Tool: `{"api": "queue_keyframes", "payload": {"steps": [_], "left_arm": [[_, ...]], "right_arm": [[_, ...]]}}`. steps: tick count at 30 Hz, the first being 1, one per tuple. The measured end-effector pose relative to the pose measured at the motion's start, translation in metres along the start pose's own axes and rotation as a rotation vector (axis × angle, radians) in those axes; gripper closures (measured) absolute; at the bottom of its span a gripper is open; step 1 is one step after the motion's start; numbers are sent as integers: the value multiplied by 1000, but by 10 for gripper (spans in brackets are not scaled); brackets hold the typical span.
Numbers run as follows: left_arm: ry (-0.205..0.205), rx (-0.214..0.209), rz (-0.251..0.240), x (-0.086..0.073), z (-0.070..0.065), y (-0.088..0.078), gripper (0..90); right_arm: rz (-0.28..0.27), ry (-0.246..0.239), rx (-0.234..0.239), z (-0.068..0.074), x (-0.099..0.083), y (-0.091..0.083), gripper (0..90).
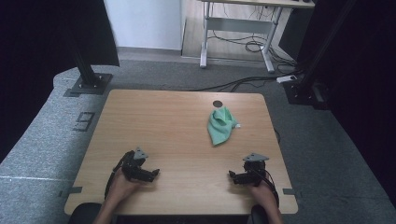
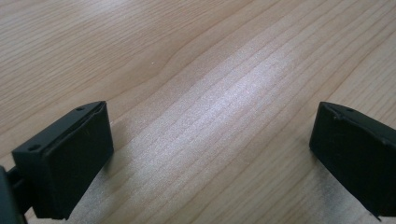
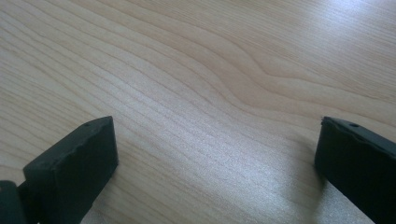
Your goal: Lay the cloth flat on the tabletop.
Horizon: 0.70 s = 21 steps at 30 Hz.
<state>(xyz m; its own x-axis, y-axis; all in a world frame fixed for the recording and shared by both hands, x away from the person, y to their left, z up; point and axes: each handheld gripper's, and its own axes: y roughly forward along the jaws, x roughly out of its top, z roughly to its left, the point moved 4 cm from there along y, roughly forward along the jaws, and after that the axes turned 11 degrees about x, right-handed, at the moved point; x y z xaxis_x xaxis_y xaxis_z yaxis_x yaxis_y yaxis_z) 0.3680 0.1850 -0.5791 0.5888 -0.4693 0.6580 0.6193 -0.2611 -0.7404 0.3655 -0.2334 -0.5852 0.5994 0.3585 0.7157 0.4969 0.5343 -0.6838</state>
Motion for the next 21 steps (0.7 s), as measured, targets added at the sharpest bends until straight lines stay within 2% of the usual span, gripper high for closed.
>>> {"api": "queue_keyframes", "payload": {"steps": [7,21], "left_arm": [[-25,24,4,-1,2,0,0],[-29,26,2,0,3,0,1]], "right_arm": [[0,-1,3,0,0,0,0],[1,-4,7,0,0,0,0]]}}
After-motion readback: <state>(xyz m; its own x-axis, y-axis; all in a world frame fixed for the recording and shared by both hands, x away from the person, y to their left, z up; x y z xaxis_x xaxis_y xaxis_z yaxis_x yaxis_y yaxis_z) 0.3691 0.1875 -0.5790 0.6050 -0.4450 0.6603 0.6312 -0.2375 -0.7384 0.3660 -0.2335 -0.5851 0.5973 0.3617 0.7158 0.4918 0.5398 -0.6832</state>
